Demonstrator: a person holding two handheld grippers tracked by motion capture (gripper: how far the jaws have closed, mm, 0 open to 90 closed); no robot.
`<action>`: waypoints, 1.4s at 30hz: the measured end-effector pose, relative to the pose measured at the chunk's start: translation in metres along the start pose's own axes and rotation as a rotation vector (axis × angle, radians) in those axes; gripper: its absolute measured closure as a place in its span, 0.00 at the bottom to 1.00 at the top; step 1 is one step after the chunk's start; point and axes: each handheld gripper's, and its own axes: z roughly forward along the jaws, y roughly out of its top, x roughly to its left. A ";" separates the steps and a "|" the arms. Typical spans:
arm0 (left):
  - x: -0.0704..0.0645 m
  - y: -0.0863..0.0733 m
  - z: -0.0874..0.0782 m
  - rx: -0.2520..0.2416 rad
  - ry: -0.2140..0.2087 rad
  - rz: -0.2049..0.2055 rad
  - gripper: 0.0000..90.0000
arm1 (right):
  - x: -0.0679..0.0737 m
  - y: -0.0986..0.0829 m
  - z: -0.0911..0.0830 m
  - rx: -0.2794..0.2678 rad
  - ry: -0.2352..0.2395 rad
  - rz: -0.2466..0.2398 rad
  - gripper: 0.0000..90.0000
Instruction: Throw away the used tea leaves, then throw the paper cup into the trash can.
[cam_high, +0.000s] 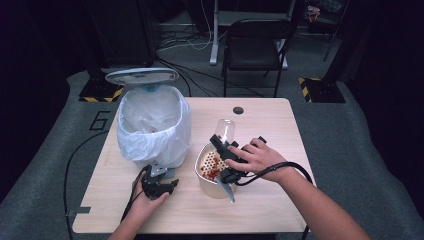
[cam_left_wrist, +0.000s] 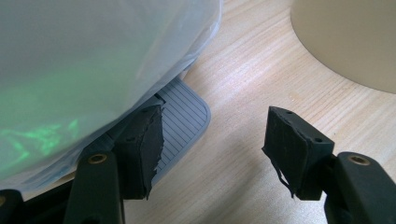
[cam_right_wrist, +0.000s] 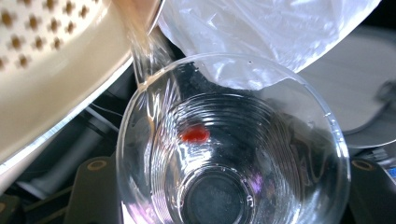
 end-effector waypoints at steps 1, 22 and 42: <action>0.000 0.000 0.000 0.001 0.000 0.001 0.41 | -0.003 -0.001 0.000 -0.008 -0.008 -0.103 0.39; 0.000 0.000 0.000 0.001 -0.001 0.002 0.41 | 0.000 0.004 -0.003 -0.016 -0.048 -0.060 0.39; 0.000 0.000 0.000 0.001 0.000 0.004 0.41 | -0.044 -0.033 0.002 -0.083 0.142 0.618 0.39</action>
